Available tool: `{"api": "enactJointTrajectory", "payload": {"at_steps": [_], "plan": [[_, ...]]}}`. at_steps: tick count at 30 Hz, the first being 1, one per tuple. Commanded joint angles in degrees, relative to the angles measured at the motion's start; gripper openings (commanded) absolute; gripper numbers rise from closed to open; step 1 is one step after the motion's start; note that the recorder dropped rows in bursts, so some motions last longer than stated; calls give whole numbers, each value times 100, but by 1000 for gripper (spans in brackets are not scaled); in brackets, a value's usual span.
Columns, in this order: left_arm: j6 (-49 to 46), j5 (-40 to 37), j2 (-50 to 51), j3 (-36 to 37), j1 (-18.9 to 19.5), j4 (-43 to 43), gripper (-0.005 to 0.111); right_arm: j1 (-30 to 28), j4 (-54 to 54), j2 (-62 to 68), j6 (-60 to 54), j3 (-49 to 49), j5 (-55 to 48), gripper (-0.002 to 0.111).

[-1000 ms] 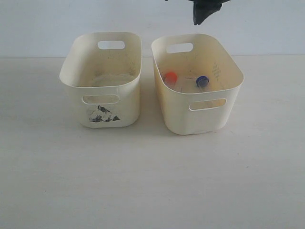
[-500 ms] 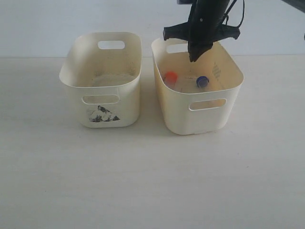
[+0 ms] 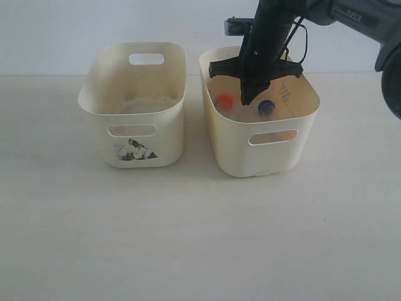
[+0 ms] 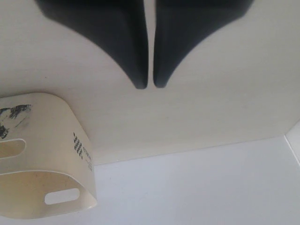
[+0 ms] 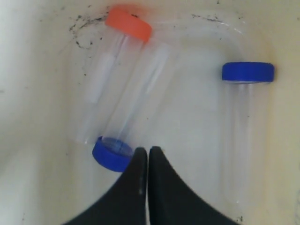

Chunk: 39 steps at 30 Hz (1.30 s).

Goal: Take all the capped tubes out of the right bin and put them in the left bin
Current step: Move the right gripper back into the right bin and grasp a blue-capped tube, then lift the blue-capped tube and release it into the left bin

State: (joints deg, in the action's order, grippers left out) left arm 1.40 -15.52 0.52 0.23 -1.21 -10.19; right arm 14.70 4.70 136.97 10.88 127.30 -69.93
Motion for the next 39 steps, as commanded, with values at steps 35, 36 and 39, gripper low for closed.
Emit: {"api": "enactJointTrajectory", "payload": {"at_steps": [35, 36, 39], "plan": [[66, 54, -11, -23, 6, 6, 4, -32, 742, 855, 958, 9, -3, 33], [66, 54, -11, -23, 6, 6, 4, -32, 742, 827, 897, 9, -3, 25], [66, 54, -11, -23, 6, 6, 4, -32, 768, 697, 685, 9, -3, 0]]}}
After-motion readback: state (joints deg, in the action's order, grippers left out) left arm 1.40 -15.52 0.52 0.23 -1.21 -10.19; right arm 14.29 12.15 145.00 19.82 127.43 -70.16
